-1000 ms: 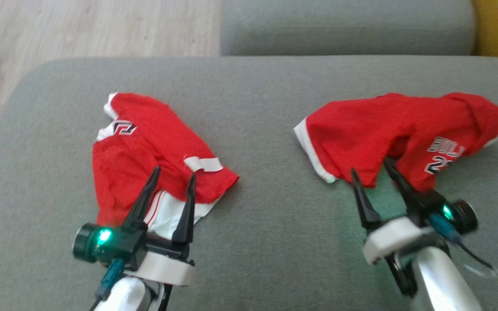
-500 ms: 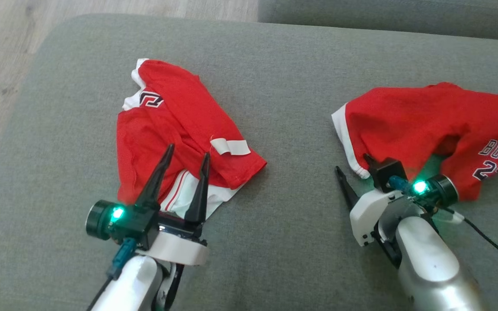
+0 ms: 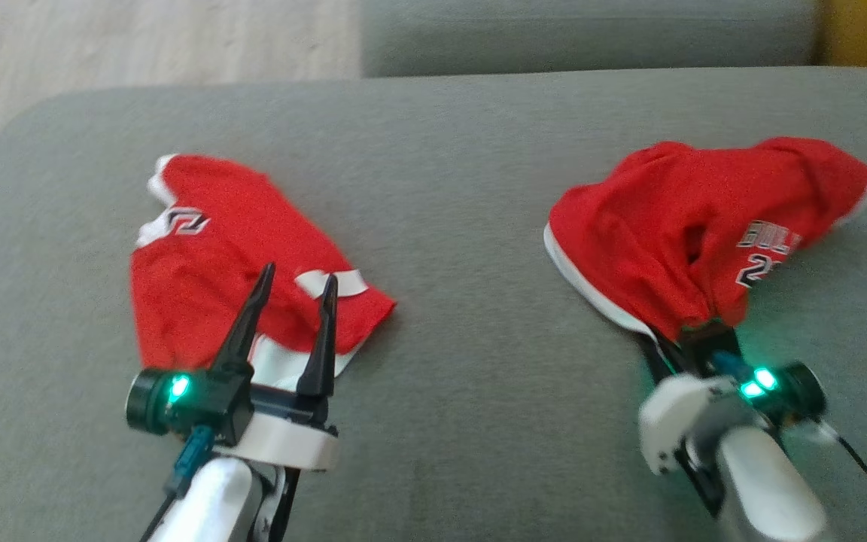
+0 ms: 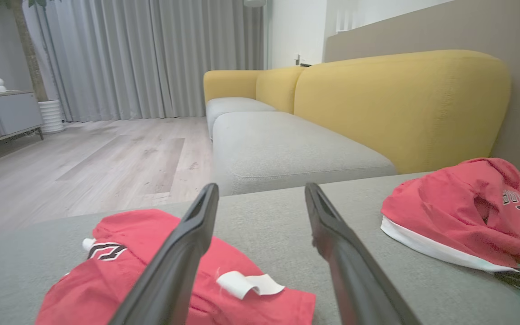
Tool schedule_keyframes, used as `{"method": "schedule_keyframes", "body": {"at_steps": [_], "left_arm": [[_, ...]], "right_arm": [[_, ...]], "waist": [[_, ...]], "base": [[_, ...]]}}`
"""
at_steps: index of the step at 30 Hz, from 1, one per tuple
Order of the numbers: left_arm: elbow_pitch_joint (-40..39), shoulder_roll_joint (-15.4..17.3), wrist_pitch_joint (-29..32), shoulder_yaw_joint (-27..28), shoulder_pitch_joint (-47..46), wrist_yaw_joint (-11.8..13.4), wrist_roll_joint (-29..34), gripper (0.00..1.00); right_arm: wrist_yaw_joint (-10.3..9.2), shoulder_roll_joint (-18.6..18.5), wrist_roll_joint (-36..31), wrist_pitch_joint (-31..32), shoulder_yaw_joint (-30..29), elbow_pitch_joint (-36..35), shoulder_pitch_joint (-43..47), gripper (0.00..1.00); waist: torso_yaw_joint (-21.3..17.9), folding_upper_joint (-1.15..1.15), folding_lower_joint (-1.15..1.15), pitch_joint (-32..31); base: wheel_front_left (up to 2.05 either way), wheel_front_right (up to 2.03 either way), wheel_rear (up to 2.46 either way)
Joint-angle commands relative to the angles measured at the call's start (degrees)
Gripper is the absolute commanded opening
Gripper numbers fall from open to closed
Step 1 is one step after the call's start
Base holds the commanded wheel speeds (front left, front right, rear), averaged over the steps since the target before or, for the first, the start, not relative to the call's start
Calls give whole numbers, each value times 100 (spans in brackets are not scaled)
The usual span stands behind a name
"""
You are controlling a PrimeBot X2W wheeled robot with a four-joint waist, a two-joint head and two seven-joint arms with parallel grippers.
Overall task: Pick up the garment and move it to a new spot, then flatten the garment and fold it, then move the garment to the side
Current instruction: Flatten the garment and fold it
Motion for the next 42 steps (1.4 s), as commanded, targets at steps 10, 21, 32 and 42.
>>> {"method": "schedule_keyframes", "body": {"at_steps": [10,21,32,42], "left_arm": [[-260,-93,-45,450,164,-67,157,100],[-124,-199,-45,534,106,-269,315,100],[-48,-266,-45,534,56,-388,421,100],[65,-315,-45,386,-228,-494,527,100]], "right_arm": [[-4,-67,-653,787,-1321,-1978,1339,0],[-4,-17,-657,824,-1887,-2953,1542,100],[-4,-14,66,81,-605,-3325,1332,100],[-4,-13,61,147,-284,-1530,-99,100]], "waist": [[-1332,0,0,-449],[-1388,0,0,-400],[-1001,0,0,-299],[-257,0,0,252]], "base": [[0,0,0],[0,0,0],[0,0,0],[0,0,0]]}}
